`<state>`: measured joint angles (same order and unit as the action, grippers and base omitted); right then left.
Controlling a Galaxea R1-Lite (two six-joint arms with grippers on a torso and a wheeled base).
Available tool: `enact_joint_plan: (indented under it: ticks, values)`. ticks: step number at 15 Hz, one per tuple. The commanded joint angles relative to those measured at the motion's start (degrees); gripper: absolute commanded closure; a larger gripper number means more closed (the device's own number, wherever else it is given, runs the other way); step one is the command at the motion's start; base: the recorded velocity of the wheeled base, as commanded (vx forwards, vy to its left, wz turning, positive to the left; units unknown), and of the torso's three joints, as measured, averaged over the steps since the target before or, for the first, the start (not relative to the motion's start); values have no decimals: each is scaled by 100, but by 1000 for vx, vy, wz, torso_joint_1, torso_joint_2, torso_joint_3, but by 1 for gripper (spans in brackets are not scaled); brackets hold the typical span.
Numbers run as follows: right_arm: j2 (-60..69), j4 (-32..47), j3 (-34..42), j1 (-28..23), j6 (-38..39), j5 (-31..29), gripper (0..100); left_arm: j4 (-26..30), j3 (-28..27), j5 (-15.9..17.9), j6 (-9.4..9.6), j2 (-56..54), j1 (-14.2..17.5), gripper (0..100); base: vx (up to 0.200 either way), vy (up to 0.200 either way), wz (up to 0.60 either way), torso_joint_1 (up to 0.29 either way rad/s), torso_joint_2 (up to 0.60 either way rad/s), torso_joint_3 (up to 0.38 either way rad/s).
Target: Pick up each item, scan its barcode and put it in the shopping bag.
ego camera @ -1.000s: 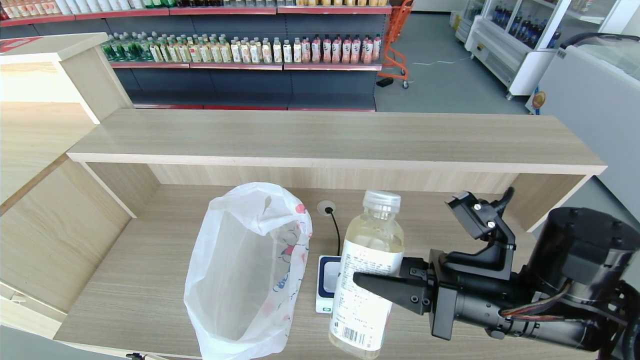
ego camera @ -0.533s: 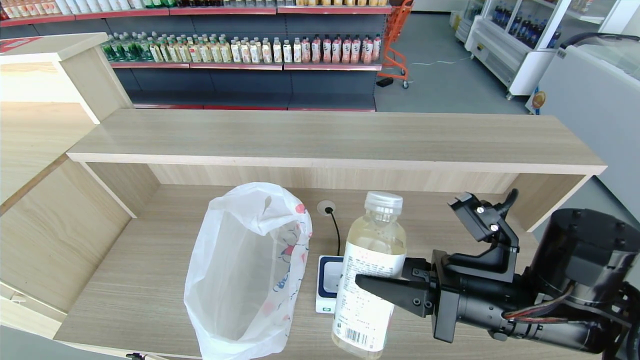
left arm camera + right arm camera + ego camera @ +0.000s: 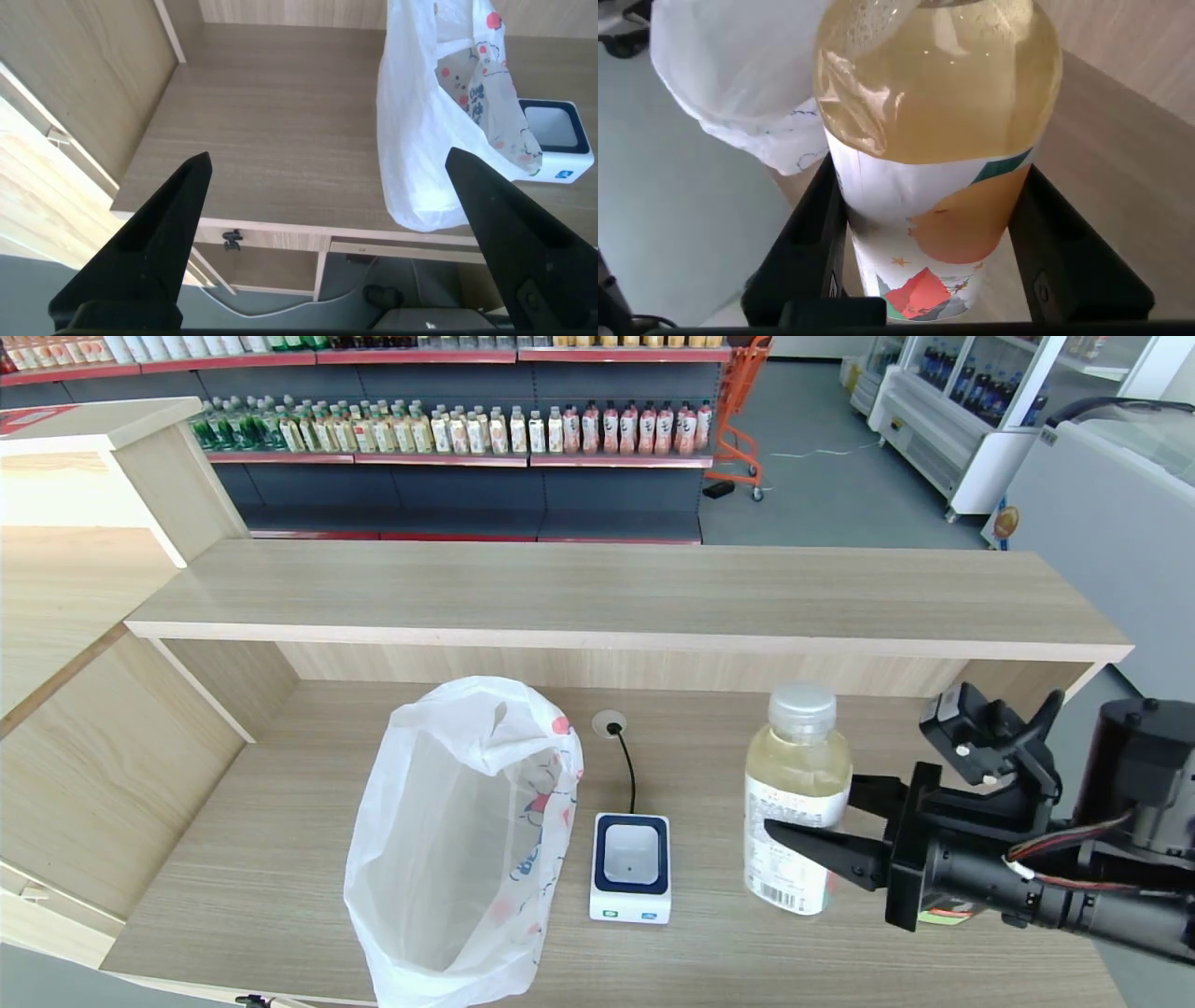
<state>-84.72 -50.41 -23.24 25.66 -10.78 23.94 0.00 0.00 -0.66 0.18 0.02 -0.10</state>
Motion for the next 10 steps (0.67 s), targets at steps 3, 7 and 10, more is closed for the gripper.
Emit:
enact_joint_plan:
  ticks: [3,7,10]
  values:
    - [826,532,205,-1599,-1691,-65,100,0,0,-4,-1,-2,1,0,0,0,0,0,0,0]
    - [993,479,531,-1652,-2201,-223,100,0,0,-4,-1,-2,1,0,0,0,0,0,0,0]
    - [1125,488,698,-1643,-2543,-645,100,0,0,-4,-1,-2,1,0,0,0,0,0,0,0]
